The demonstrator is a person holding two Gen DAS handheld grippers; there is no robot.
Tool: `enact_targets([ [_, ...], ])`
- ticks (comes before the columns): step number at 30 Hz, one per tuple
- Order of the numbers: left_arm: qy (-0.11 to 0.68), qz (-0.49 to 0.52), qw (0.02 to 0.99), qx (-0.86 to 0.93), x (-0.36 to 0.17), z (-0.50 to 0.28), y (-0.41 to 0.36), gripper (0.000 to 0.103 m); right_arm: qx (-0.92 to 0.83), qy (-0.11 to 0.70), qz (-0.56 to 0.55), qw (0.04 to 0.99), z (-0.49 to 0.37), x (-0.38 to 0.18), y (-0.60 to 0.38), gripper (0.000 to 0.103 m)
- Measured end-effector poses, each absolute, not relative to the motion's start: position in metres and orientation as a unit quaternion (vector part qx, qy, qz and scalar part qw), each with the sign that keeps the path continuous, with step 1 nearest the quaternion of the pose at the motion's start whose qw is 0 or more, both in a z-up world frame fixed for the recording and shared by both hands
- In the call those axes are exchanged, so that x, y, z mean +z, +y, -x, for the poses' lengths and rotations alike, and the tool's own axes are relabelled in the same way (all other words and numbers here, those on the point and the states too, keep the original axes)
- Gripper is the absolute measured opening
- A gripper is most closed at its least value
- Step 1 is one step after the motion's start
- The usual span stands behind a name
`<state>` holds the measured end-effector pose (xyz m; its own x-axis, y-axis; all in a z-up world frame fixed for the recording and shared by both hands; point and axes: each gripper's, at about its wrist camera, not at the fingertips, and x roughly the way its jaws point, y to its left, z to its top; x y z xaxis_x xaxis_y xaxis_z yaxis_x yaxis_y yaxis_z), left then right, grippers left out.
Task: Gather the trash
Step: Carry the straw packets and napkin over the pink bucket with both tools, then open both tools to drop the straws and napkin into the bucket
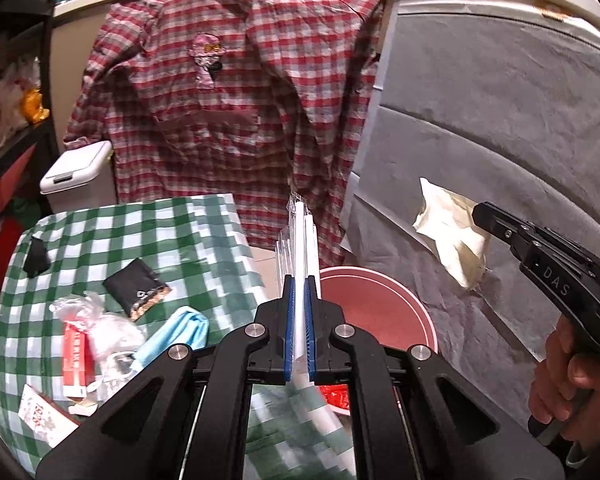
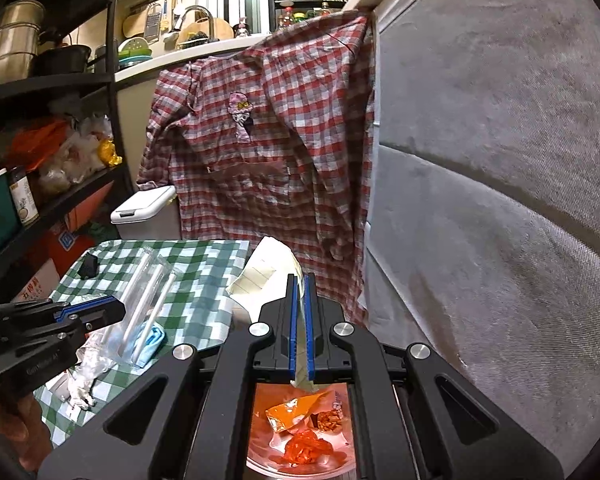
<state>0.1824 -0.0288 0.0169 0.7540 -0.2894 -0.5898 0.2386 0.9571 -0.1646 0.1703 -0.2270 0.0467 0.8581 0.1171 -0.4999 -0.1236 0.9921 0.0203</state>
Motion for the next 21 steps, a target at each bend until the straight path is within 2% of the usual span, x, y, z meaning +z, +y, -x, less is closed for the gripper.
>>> enact_targets([
  [21,0.351,0.027,0.924,-0.15,-0.005,-0.203,-0.07,0.005,0.048,0.292,0.01,0.955,-0.184,0.031,-0.244,0.004],
])
